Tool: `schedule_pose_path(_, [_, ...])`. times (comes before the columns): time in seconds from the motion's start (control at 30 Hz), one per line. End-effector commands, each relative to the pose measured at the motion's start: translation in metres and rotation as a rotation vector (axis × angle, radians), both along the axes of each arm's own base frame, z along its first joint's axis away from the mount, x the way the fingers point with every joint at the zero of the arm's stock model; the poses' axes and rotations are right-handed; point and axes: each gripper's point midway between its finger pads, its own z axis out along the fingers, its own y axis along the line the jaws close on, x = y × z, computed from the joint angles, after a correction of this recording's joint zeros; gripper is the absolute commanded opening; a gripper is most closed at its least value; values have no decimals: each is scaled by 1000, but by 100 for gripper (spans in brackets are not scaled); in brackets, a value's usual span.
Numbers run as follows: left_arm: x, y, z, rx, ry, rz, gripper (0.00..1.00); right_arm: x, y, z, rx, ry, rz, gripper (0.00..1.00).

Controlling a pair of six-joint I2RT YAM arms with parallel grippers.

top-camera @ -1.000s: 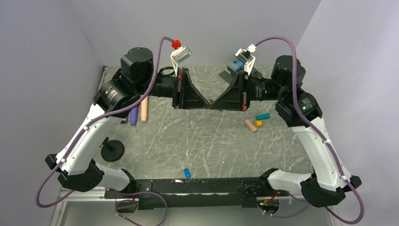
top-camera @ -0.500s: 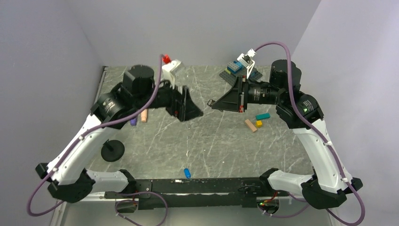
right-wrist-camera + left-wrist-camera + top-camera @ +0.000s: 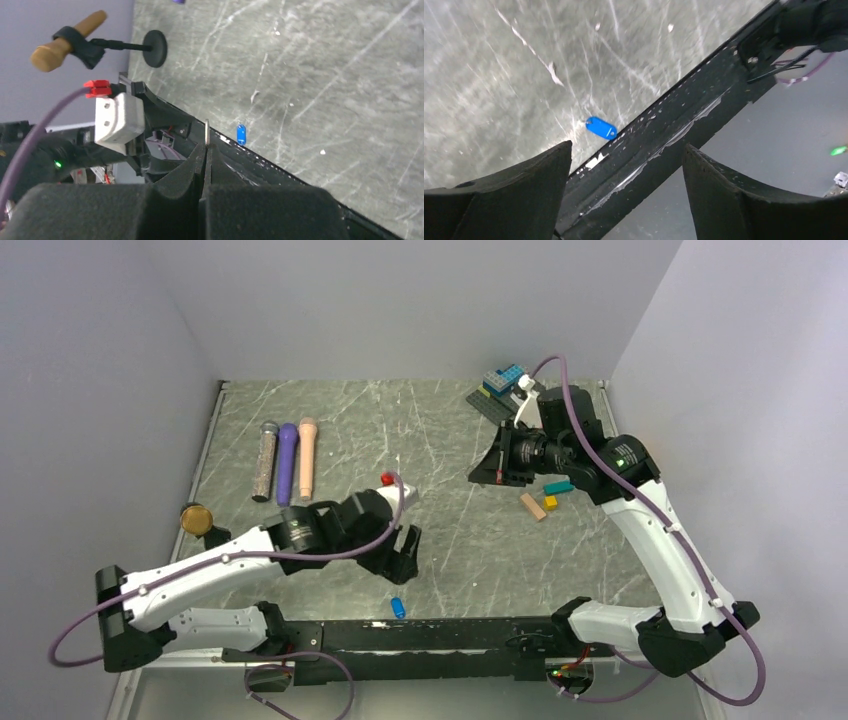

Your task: Remove the keys from the keyring

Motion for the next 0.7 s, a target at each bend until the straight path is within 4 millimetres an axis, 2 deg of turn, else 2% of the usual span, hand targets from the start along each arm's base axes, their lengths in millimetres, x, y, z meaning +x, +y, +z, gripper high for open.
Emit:
schedule_pose_path(0.0, [0,-3,-36,57,95,186,82,1,-15,-22,-57,79,-115,0])
schedule_pose_path(0.07, [-5,-1,-58,119,161,238,76,-1,-16,-23,-47,87,-127,0])
schedule_pose_path(0.13, [-11,-2,-78,174,213,254,74,-5,-17,-24,-36,93,-135,0])
schedule_pose_path(0.3, [-29,-4,-120,309,307,260,73,-15,-20,-35,-44,136,-130,0])
schedule_pose_path(0.37, [-33,-6,-132,331,340,264,70,-16,-20,-36,-44,141,-131,0])
schedule_pose_path(0.67, [-34,5,-174,497,378,313,54,-19,-20,-26,-30,138,-126,0])
